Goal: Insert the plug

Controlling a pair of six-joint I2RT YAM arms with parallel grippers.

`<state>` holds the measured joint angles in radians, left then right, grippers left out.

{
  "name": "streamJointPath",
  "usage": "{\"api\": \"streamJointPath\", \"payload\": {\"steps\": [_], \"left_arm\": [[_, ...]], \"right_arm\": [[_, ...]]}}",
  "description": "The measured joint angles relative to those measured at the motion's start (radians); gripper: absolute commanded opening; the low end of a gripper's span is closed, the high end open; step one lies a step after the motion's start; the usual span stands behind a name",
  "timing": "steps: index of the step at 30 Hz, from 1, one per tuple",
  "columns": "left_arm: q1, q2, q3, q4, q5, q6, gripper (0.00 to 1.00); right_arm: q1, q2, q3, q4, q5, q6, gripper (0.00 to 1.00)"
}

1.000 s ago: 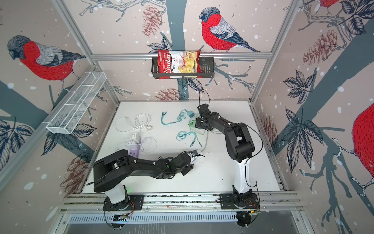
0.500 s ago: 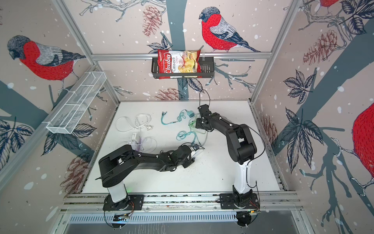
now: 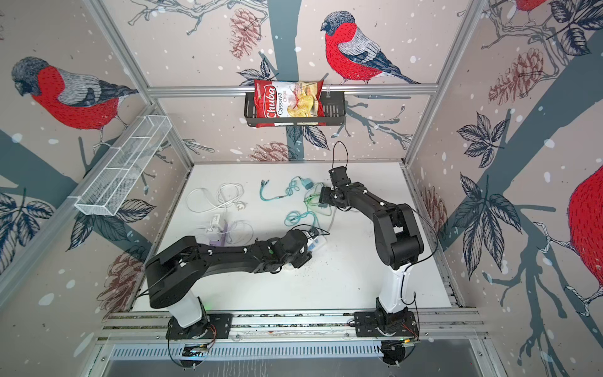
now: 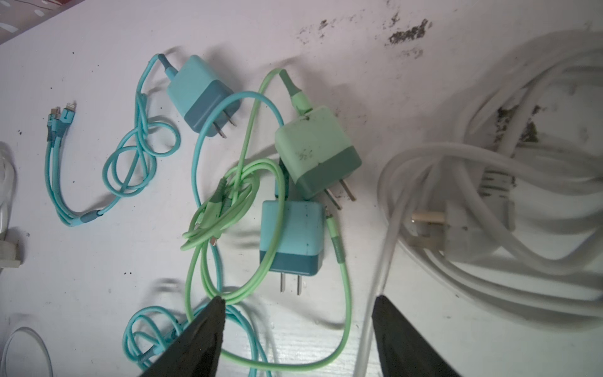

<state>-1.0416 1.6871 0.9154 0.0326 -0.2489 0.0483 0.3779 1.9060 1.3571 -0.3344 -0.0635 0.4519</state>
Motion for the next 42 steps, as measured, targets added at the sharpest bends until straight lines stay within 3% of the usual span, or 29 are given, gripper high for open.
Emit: {"api": "streamJointPath", "payload": {"steps": [6,9,14,24,29,42], "left_arm": [[0.016,-0.023,0.101,0.002,-0.093,0.0,0.68],[0.047,0.08,0.235,0.016,-0.123,-0.016,0.6],[0.083,0.335,0.566,-0.023,-0.124,-0.023,0.53],[0.158,0.671,0.976,-0.173,0.031,-0.053,0.45],[0.212,0.737,1.034,-0.236,0.069,-0.119,0.46],[0.315,0.746,1.016,-0.266,0.123,-0.27,0.53]], "right_arm": [[-0.045,-0.034,-0.046,0.033,-0.023,-0.001,0.72],[-0.072,-0.062,-0.081,0.045,-0.034,-0.001,0.72],[-0.128,-0.124,-0.157,0.064,-0.035,-0.004,0.72],[-0.233,-0.24,-0.272,0.096,-0.068,-0.005,0.72],[-0.259,-0.281,-0.298,0.097,-0.081,-0.008,0.72],[-0.272,-0.297,-0.314,0.101,-0.101,-0.008,0.73]]}}
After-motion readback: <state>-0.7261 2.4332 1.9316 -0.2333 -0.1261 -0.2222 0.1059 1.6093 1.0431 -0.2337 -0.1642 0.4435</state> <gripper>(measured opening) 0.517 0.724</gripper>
